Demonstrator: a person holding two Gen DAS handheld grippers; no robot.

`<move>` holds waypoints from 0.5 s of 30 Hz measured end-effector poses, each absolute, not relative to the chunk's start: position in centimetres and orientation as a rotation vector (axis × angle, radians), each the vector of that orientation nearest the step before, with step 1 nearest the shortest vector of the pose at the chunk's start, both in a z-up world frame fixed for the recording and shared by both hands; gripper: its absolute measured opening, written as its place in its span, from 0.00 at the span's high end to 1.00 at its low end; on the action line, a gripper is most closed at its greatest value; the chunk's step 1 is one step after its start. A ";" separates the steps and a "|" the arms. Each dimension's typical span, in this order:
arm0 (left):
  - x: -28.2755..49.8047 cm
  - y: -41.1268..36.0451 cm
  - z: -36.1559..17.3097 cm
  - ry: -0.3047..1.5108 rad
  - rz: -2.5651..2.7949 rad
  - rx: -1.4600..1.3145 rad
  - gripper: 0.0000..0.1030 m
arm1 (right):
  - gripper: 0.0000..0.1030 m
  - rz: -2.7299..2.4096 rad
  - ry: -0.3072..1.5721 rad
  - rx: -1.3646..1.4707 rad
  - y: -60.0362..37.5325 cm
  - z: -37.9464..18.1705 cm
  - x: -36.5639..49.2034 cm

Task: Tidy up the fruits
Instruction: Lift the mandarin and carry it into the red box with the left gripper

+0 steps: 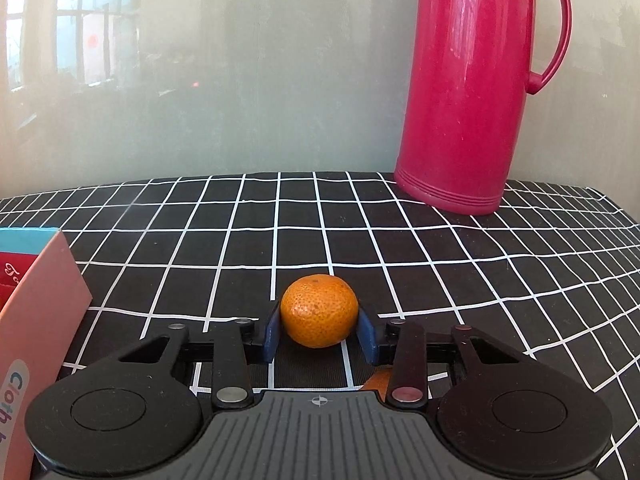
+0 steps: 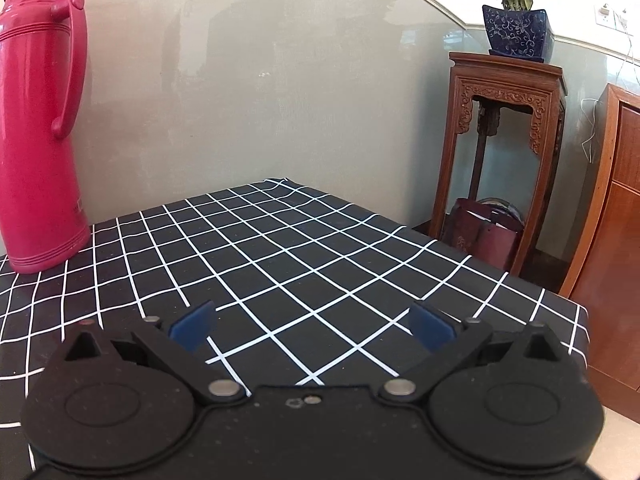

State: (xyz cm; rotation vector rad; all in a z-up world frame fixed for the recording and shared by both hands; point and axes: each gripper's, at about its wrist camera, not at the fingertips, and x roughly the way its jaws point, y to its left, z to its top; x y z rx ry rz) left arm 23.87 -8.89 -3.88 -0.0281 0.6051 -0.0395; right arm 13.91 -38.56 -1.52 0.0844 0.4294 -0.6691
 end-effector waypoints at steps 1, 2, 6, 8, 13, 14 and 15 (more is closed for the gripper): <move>23.8 -8.8 -3.9 0.600 -0.038 -0.032 0.61 | 0.00 -0.670 0.430 0.084 -38.6 -1.5 13.9; 23.6 -8.7 -3.8 0.589 -0.034 -0.034 0.61 | 0.00 -0.669 0.430 0.085 -38.6 -1.5 13.8; 22.7 -8.5 -3.4 0.567 -0.032 0.000 0.61 | 0.00 -0.664 0.425 0.088 -38.5 -1.3 13.7; 22.1 -8.3 -3.1 0.561 -0.036 0.007 0.61 | 0.00 -0.656 0.427 0.086 -38.2 -1.2 13.7; 20.3 -6.7 -2.1 0.540 -0.033 0.030 0.61 | 0.00 -0.630 0.424 0.098 -37.4 -0.9 13.8; 19.9 -6.2 -2.0 0.538 -0.029 0.030 0.61 | 0.00 -0.623 0.424 0.100 -37.1 -0.9 13.9; 19.6 -5.7 -1.7 0.535 -0.024 0.028 0.61 | 0.00 -0.615 0.424 0.102 -36.7 -0.8 14.0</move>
